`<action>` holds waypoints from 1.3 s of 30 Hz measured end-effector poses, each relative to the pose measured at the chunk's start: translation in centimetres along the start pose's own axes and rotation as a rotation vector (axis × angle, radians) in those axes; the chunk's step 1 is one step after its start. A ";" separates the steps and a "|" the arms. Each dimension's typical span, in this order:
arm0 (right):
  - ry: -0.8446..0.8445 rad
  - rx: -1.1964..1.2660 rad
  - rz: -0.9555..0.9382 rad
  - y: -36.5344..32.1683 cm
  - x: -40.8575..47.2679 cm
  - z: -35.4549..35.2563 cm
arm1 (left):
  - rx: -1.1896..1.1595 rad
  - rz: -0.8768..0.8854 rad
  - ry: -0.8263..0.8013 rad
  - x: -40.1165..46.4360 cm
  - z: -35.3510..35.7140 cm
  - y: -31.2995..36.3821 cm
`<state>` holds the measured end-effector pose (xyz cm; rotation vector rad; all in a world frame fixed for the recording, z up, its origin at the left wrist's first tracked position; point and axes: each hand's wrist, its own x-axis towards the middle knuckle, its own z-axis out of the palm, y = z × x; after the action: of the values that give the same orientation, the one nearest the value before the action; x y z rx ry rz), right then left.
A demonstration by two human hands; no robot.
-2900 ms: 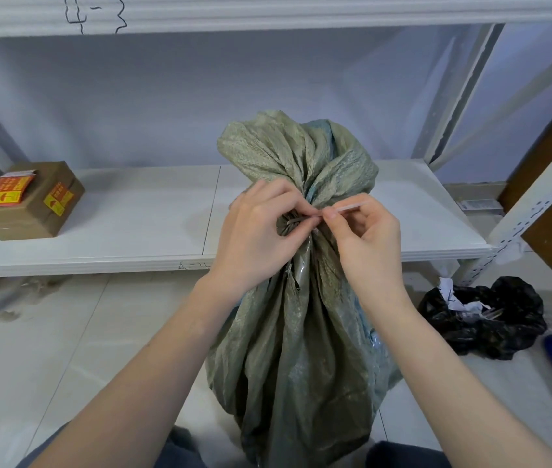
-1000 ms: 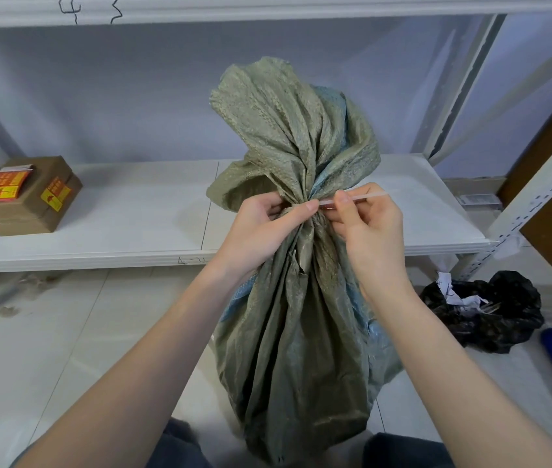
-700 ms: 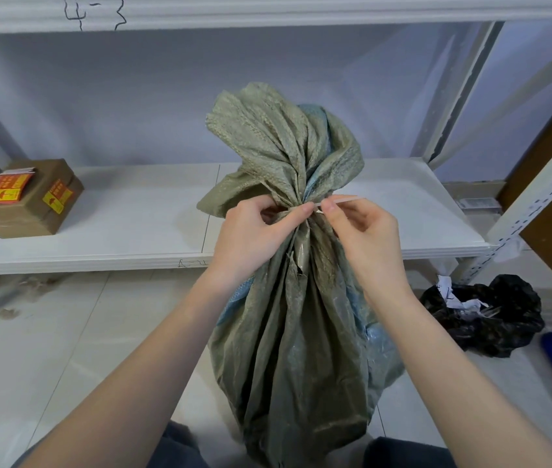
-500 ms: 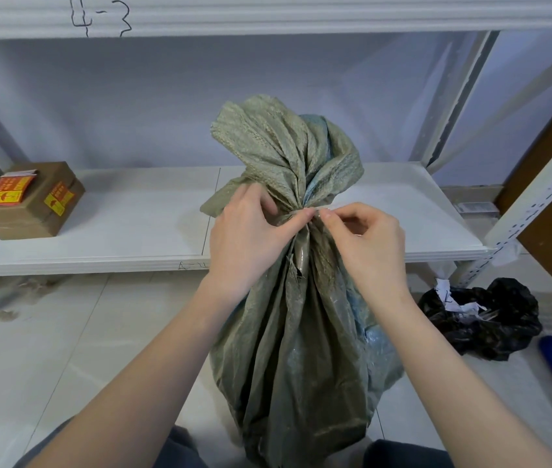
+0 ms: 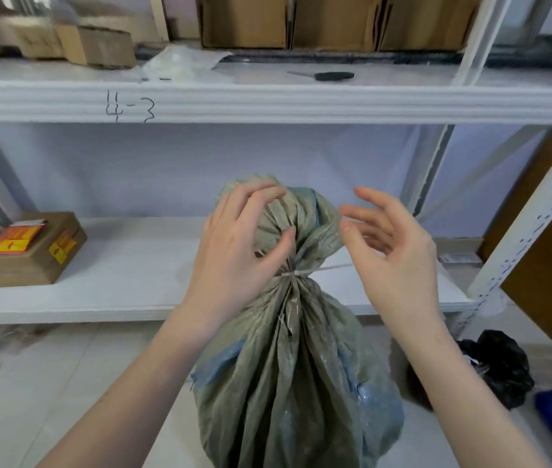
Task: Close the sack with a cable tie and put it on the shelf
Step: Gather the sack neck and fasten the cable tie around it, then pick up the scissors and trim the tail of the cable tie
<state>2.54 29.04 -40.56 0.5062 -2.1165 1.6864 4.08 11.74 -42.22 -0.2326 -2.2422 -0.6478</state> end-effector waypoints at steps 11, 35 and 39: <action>-0.254 -0.497 -0.360 -1.8 15.7 0.1 | 0.227 0.106 -0.175 13.3 0.5 -3.6; -0.185 -0.665 -0.639 -3.8 16.9 -0.5 | -0.098 0.324 0.112 16.5 -1.5 2.8; -0.076 -0.172 -0.340 -5.9 11.9 -0.9 | -0.244 0.137 0.187 12.2 -4.3 5.3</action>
<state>-4.61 28.16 -29.39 0.8337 -2.0626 1.3046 0.35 13.60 -28.85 -0.4256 -1.9487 -0.8329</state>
